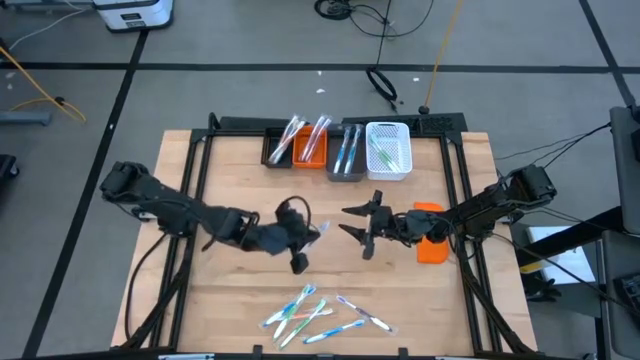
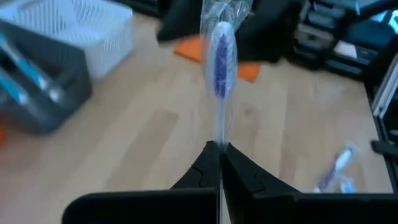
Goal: Pick & Place Toothbrushes
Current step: Put the purple toothbrush into the orange bin
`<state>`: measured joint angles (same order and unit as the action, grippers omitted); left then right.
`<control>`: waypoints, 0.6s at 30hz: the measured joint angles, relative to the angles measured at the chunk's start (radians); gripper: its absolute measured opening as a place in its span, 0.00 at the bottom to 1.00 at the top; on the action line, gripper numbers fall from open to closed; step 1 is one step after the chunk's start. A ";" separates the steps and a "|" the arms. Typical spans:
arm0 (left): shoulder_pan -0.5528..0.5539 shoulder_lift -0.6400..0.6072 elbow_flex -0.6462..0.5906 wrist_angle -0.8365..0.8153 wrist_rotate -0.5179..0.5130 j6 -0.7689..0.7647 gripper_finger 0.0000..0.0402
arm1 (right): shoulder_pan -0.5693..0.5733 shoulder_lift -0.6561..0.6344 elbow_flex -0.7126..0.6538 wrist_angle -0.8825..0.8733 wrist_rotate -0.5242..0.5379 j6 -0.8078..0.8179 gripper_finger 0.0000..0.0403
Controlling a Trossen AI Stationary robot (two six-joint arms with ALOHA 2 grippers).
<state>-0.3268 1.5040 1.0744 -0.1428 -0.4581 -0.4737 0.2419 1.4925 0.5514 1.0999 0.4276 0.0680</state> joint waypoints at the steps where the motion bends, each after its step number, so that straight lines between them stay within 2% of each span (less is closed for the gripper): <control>1: 0.013 0.000 0.000 0.019 0.008 0.024 0.00 | 0.000 0.000 0.000 0.007 -0.025 0.000 0.50; 4: 0.043 0.000 0.000 0.060 0.014 0.076 0.00 | 0.000 0.000 0.000 0.051 -0.092 0.002 0.50; 9: 0.079 0.010 0.000 0.143 0.065 0.137 0.00 | -0.008 0.000 0.000 0.111 -0.091 0.002 0.50; 18: 0.121 0.035 0.000 0.228 0.074 0.215 0.00 | -0.045 0.000 0.006 0.123 -0.099 0.038 0.50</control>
<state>-0.2061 1.5385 1.0740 0.0851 -0.3840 -0.2584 0.1972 1.4925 0.5578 1.2230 0.3286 0.1062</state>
